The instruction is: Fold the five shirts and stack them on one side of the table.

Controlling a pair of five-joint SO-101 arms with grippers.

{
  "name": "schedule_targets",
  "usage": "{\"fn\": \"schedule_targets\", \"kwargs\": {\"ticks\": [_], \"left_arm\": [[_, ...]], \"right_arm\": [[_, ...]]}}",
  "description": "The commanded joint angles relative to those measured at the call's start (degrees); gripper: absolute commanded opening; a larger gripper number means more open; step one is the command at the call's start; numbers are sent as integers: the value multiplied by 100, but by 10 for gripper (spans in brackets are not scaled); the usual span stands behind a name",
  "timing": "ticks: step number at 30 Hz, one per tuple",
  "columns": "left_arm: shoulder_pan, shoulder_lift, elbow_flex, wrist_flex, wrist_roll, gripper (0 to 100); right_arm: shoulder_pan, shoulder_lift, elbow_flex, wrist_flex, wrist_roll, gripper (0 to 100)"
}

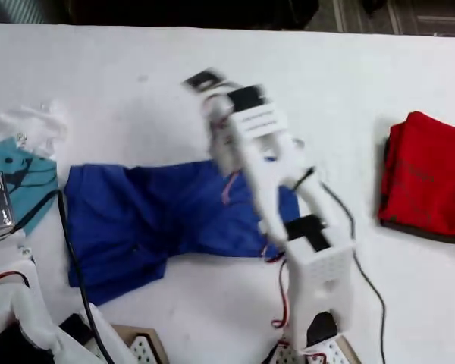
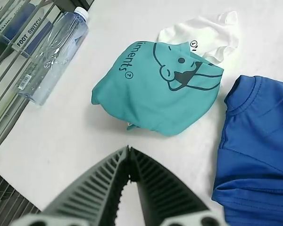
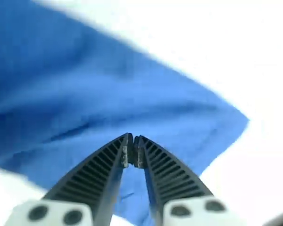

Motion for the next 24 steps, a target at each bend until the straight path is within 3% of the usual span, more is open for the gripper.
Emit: {"fn": "schedule_targets", "kwargs": {"ticks": [1, 6, 17, 20, 24], "left_arm": [[-4, -31, -18, -9, -9, 24], [4, -31, -18, -9, -9, 24], [-22, -31, -35, 35, -9, 24], [-22, -31, -26, 35, -9, 24], [-22, -31, -26, 35, -9, 24]], "right_arm": [[444, -40, -202, -163, 62, 140], [690, 418, -202, -4, 62, 348], [699, 1288, -202, -585, 62, 362], [655, 1429, -211, -796, 62, 333], [699, 1604, -457, -813, 62, 114]]}}
